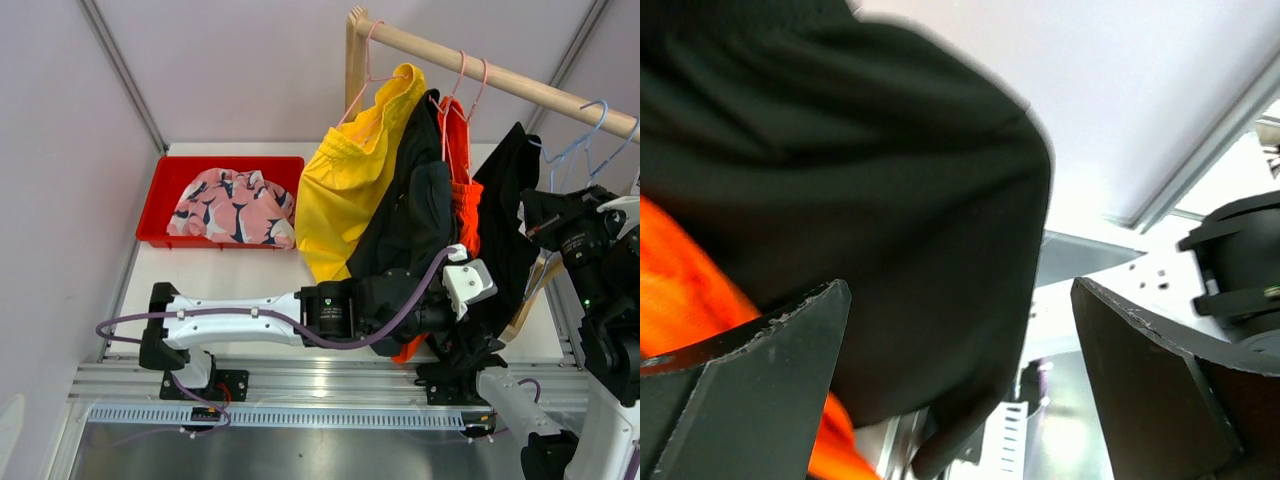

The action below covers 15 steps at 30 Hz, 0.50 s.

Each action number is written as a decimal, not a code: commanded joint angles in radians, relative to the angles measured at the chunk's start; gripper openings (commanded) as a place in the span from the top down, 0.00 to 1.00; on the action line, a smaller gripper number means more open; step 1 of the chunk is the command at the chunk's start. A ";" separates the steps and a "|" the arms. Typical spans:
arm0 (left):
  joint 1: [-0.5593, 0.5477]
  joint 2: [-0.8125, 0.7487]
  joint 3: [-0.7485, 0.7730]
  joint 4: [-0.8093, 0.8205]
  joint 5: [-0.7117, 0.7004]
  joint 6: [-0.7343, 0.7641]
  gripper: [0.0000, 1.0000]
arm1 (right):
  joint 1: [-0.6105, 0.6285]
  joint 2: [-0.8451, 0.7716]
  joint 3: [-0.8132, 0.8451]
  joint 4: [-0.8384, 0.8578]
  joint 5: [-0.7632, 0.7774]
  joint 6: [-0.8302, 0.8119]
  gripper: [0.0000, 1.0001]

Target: Remove the shorts from the hanger

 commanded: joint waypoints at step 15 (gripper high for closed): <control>-0.042 0.094 0.086 0.136 -0.043 -0.050 0.53 | -0.036 -0.012 0.137 -0.065 -0.149 0.063 1.00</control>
